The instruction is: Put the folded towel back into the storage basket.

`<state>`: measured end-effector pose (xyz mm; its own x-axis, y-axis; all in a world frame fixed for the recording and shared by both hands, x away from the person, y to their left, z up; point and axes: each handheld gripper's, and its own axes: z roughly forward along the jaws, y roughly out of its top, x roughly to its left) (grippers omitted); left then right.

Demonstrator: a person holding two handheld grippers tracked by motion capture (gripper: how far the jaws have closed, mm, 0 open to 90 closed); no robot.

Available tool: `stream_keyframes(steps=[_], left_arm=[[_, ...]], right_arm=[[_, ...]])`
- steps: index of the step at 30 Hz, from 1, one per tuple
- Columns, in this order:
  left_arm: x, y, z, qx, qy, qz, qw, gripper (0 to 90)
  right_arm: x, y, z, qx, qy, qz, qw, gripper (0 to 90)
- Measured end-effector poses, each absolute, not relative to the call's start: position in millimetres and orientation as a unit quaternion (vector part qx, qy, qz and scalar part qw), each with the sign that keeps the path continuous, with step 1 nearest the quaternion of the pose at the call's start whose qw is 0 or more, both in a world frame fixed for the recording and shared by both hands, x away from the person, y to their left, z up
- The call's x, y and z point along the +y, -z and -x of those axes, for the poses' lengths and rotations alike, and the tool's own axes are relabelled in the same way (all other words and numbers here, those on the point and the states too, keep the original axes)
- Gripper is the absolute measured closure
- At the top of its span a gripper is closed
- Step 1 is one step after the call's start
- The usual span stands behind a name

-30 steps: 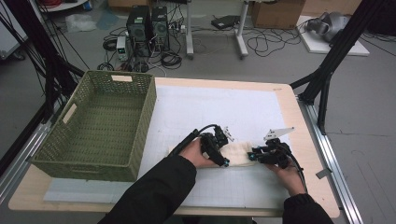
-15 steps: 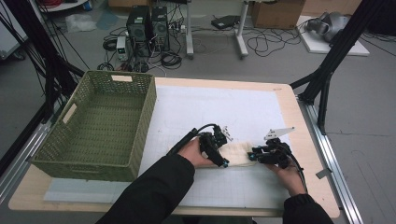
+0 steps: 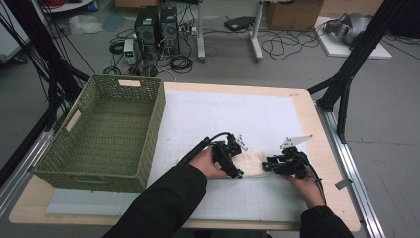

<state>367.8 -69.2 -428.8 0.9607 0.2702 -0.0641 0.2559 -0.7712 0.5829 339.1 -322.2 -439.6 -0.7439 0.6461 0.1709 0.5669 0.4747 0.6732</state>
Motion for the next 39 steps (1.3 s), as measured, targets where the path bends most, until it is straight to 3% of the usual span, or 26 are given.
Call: stream_keyframes(steps=[5,25,33,39], left_arm=[[-66,428,-371,0.143,0.001,-0.940,0.311,23.1],[-76,432,-361,0.121,-0.033,-0.948,0.291,15.0],[-76,431,-361,0.131,-0.039,-0.947,0.290,18.7],[-73,428,-365,0.143,-0.041,-0.945,0.293,30.3]], right_arm=[[-323,440,-340,0.857,-0.372,-0.353,0.053,65.1],[-323,440,-340,0.856,-0.373,-0.355,0.052,60.5],[-322,440,-339,0.856,-0.370,-0.357,0.057,58.0],[-322,439,-339,0.855,-0.368,-0.360,0.064,55.6]])
